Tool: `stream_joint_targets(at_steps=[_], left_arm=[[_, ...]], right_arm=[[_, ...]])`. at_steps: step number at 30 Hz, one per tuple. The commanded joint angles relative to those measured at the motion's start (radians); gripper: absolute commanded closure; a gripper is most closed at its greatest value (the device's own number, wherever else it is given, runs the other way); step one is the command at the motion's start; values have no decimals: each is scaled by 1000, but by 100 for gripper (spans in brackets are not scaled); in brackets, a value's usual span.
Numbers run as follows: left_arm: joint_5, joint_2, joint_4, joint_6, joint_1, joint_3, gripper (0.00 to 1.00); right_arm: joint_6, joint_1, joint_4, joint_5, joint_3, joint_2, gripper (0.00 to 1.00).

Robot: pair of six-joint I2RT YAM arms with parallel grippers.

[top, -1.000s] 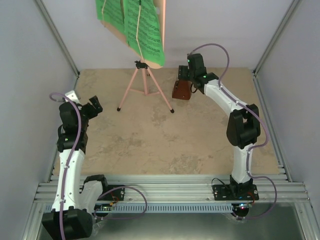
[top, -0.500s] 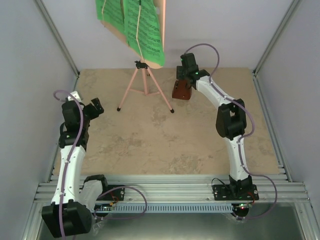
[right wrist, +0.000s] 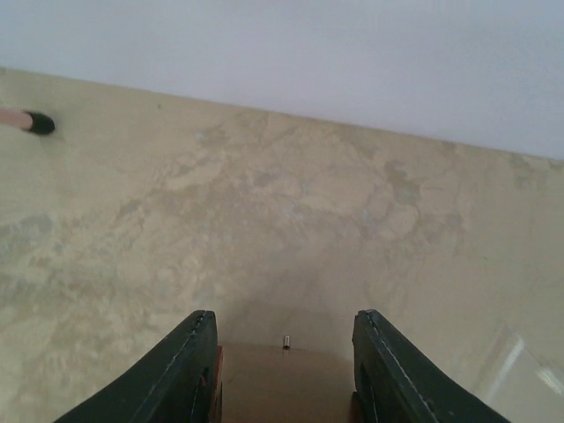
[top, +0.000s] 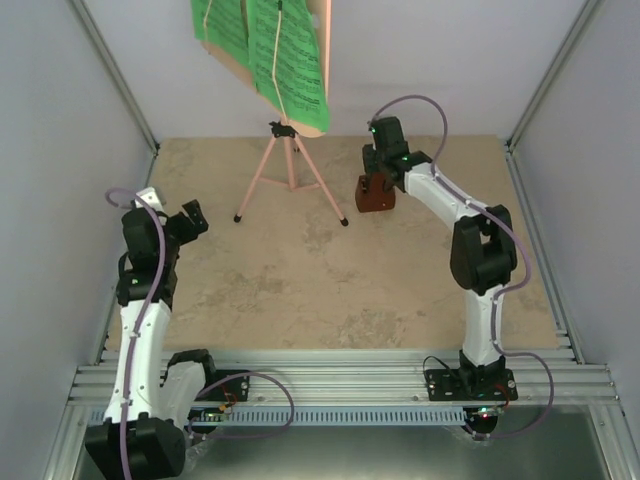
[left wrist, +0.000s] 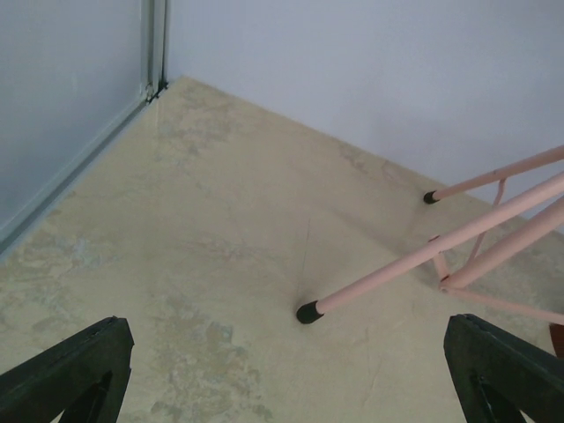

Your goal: Pack up the instrument practice props

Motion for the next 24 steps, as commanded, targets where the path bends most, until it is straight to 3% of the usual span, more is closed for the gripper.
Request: stream_joint_targets(at_steps=[1,10,18,24], left_arm=[[34,-6,5,4,6,0,1],[145,0,42,13,0,-8,3],[143,19,59,33,-281,36,4],[170,15,112,65,-325,134,4]], right_arm=[[-40,4,76,-19,-140,-177,69],[-17,26,142,-134,-599,-618,69],[-116,122,157,-326,-878,-988,69],[-108,240,151,-349,-979,-1132,70]])
